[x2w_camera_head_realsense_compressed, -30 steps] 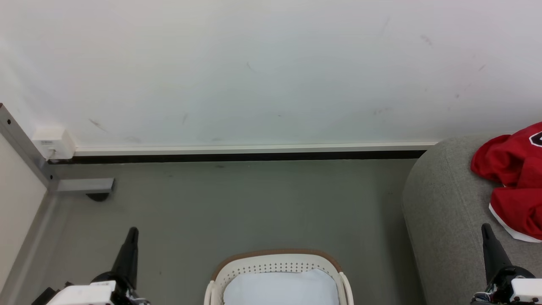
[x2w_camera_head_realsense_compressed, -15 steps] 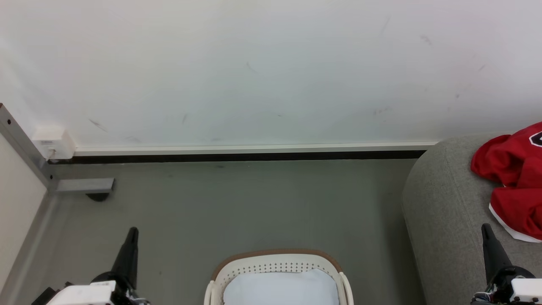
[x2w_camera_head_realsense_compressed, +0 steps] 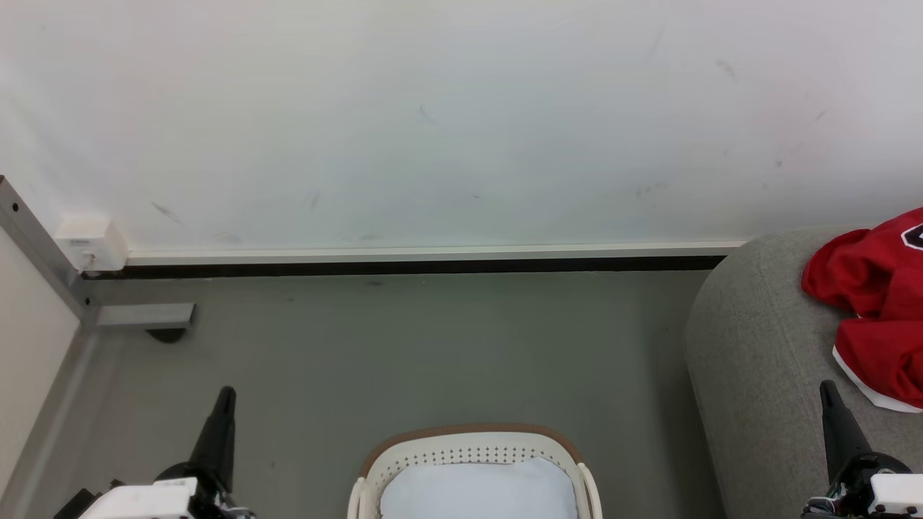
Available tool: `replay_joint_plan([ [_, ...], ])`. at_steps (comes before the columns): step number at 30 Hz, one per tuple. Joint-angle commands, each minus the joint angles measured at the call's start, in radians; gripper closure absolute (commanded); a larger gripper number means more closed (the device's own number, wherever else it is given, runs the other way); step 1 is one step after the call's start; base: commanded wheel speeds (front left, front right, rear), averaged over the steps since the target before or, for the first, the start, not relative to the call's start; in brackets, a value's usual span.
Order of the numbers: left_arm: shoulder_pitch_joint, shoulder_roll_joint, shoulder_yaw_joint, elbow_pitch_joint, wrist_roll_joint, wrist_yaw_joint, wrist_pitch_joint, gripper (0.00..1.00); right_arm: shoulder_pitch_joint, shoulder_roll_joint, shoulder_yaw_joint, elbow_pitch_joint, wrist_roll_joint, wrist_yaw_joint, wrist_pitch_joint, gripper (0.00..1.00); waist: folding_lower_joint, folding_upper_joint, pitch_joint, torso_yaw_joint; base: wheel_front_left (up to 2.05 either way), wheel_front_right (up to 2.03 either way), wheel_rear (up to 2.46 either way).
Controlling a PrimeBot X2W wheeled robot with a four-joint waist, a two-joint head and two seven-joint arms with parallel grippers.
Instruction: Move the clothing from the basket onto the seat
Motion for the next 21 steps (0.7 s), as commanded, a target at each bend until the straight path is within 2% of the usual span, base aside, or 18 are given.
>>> replay_joint_plan([
  [1,-0.008,0.007,0.002,-0.004,-0.014,-0.004,0.004,1.00,0.001,0.000,-0.004,-0.005,0.001,-0.002,0.003,1.00,0.0000,0.0000,0.000,0.000,0.00,0.00,0.00],
  [21,-0.008,0.007,0.002,-0.004,-0.014,-0.004,0.004,1.00,0.001,0.000,-0.003,-0.005,0.001,-0.002,0.003,1.00,0.0000,0.0000,0.000,0.000,0.00,0.00,0.00],
])
